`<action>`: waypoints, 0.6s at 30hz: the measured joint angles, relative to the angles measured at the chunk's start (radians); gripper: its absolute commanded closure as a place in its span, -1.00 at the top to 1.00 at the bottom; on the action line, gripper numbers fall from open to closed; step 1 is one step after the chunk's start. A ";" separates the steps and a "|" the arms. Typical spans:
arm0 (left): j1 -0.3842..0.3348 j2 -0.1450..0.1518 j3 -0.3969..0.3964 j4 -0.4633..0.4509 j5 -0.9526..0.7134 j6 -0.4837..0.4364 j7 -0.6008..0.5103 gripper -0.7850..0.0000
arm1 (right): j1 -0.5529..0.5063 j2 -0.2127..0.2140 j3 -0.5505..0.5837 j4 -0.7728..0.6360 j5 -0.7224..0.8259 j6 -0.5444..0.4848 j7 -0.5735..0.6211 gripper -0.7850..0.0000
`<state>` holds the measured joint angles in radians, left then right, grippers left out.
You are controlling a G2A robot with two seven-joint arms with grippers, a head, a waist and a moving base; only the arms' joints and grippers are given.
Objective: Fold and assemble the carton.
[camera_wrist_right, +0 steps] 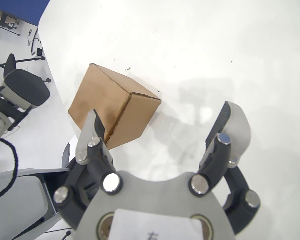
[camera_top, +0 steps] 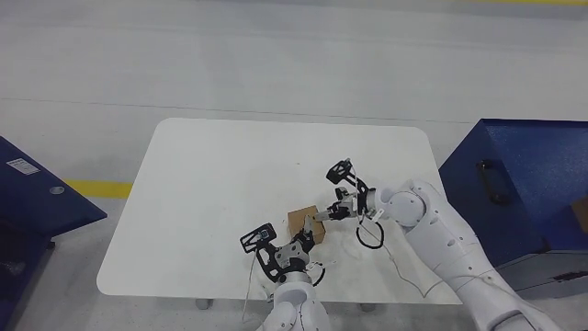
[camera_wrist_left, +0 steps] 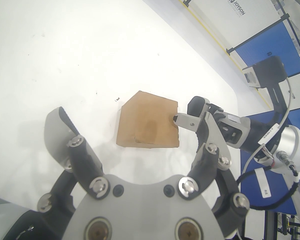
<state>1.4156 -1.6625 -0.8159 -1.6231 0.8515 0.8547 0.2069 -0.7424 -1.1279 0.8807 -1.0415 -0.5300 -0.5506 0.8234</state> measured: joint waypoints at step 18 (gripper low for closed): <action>0.000 0.000 0.000 0.000 0.000 0.000 0.000 1.00 | 0.002 0.002 0.032 0.021 0.075 -0.071 -0.034 1.00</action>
<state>1.4156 -1.6625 -0.8159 -1.6231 0.8515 0.8547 0.2069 -0.7408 -1.1255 0.9129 -1.0202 -0.4553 -0.6216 0.7893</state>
